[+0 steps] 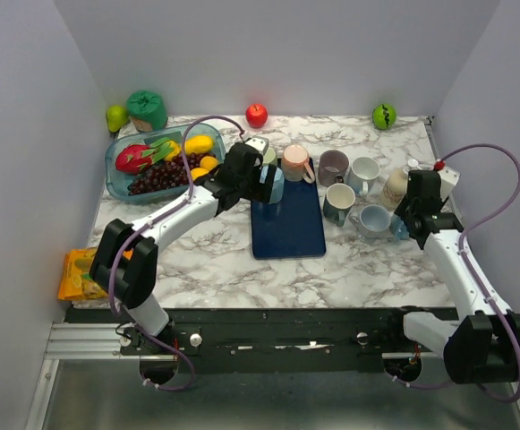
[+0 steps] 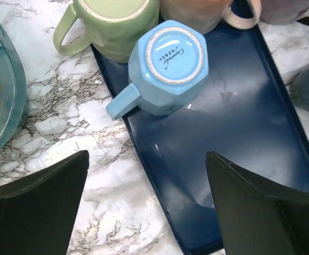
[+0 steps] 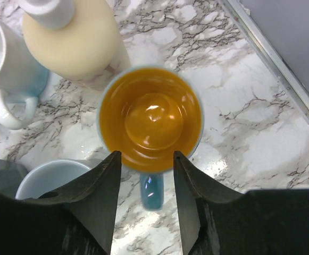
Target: Turn the mug right side up
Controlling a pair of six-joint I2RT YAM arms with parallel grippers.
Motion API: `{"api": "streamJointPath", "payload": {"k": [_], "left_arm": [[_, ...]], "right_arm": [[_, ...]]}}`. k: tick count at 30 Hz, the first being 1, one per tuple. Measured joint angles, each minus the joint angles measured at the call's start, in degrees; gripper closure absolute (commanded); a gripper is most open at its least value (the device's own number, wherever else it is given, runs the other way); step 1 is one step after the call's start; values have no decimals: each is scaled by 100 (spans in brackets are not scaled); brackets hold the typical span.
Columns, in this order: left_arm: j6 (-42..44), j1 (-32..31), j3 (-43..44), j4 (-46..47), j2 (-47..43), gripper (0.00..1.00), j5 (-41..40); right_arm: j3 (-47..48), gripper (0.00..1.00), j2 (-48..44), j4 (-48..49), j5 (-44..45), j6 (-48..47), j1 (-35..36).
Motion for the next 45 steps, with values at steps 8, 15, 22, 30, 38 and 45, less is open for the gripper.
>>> {"api": "streamJointPath", "payload": {"k": [8, 15, 22, 30, 38, 45], "left_arm": [[531, 243, 13, 238, 562, 1, 212], [767, 498, 372, 461, 1069, 1, 791], [1126, 640, 909, 527, 1631, 3, 1725], [1235, 651, 1202, 413, 1915, 27, 2251], [1172, 654, 907, 431, 1867, 22, 2457], [1064, 647, 413, 452, 1615, 32, 2479]], "right_arm": [[236, 41, -496, -531, -289, 201, 0], [372, 41, -1032, -791, -1032, 398, 0], [372, 40, -1510, -914, -1722, 546, 0], [369, 40, -1803, -1123, -2024, 595, 0], [328, 40, -1976, -1239, -2269, 614, 0], [234, 40, -2155, -1419, -2446, 632, 0]]}}
